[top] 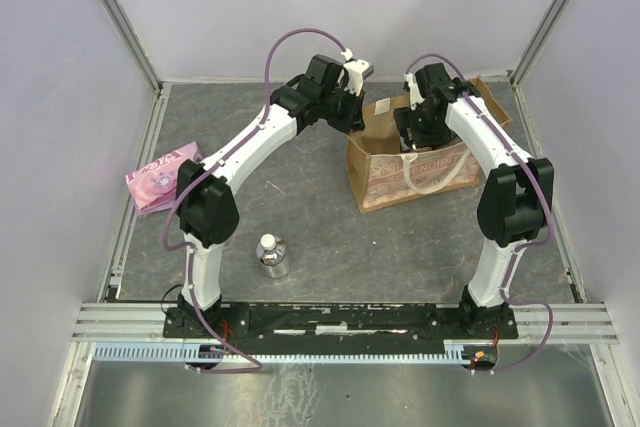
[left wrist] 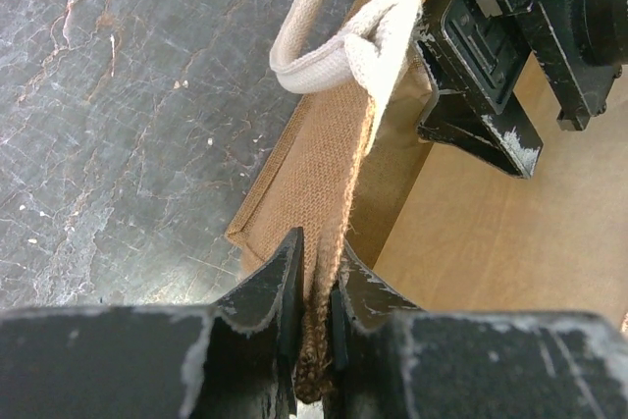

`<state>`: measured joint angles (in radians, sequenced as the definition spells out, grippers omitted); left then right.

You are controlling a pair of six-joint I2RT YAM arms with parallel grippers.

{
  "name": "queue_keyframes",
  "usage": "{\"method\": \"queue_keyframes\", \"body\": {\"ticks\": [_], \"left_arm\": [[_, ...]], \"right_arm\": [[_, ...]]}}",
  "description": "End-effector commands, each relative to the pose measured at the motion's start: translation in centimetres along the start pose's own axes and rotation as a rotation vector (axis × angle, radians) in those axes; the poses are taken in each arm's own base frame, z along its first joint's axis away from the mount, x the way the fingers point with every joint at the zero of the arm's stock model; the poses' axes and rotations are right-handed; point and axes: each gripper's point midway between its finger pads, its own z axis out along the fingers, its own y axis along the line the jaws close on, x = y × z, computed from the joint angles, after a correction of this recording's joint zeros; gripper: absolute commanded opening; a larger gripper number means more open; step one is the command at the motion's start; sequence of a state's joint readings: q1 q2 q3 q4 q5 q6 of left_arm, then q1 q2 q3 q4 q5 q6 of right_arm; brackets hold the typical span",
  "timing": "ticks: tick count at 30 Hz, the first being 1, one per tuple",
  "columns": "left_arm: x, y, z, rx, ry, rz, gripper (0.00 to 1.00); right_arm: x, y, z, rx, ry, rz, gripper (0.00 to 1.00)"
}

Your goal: Place the personal care products into the canvas bag

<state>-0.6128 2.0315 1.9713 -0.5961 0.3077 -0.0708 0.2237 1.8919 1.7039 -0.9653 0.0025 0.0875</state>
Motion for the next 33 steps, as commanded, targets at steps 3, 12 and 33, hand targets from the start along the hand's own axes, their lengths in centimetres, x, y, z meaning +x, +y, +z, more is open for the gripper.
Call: {"method": "queue_keyframes", "body": {"ticks": [3, 12, 33], "left_arm": [[-5.3, -0.7, -3.1, 0.003, -0.143, 0.019, 0.19], [-4.8, -0.5, -2.6, 0.003, -0.126, 0.012, 0.19], [-3.9, 0.5, -0.6, 0.038, -0.091, 0.020, 0.19]], "right_arm": [[-0.6, -0.2, -0.3, -0.016, -0.033, 0.004, 0.37], [-1.9, 0.4, -3.4, -0.047, -0.102, -0.008, 0.80], [-2.0, 0.9, -18.0, -0.044, -0.400, -0.036, 0.99]]}}
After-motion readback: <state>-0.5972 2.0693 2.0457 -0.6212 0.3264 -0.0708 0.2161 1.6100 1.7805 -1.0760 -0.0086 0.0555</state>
